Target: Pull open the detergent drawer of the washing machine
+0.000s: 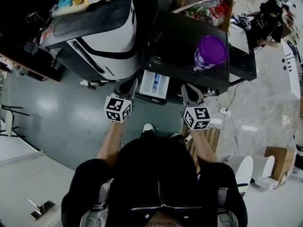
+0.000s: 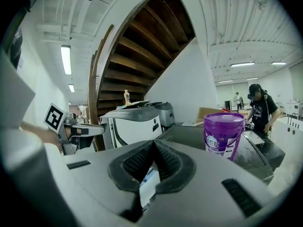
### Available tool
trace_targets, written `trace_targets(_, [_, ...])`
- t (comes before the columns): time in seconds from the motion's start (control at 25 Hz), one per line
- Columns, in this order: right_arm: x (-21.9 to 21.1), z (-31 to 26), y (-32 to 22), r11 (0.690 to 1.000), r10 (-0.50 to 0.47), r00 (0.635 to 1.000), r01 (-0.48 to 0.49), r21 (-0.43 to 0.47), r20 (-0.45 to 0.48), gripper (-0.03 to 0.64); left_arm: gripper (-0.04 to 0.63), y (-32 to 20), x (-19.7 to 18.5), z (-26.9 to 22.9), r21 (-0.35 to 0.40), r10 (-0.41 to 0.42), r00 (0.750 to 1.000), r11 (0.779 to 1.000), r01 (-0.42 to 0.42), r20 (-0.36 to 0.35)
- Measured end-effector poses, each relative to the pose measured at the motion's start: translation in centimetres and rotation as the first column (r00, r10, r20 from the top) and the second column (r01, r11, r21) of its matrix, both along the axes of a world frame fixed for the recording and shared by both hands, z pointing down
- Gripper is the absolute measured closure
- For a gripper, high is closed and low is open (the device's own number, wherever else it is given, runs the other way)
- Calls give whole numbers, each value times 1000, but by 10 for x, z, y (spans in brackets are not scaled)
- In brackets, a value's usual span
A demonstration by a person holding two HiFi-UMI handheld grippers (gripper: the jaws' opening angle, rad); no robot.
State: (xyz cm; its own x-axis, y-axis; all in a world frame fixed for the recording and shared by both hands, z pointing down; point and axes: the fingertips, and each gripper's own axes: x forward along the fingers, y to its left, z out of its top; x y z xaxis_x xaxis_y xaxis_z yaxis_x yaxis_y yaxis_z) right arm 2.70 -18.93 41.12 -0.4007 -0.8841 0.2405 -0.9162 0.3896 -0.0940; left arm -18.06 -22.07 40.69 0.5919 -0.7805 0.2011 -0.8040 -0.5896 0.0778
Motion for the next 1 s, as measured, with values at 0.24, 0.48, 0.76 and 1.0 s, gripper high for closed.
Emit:
trace_targets(0.24, [0,2,3,1000,9,1000,-9,1,7,617,574,3,0,2,1,3,1000,1000,-3,3])
trace_targets(0.48, [-4,5,4,1000,4,1000,-4,-9,8,617,574,5,3,3,-2,12,1000,1000,-12,-2])
trace_targets(0.76, [-7,7,5,1000,2,1000,-2,-10,11,615,574,9,5,7,-16,22,1000,1000,-22,-7])
trace_targets(1.0, [-11,10,4,1000,-5,1000,5,-17,8,615,574,10,3,12,-25,20,1000,999,-21,-9])
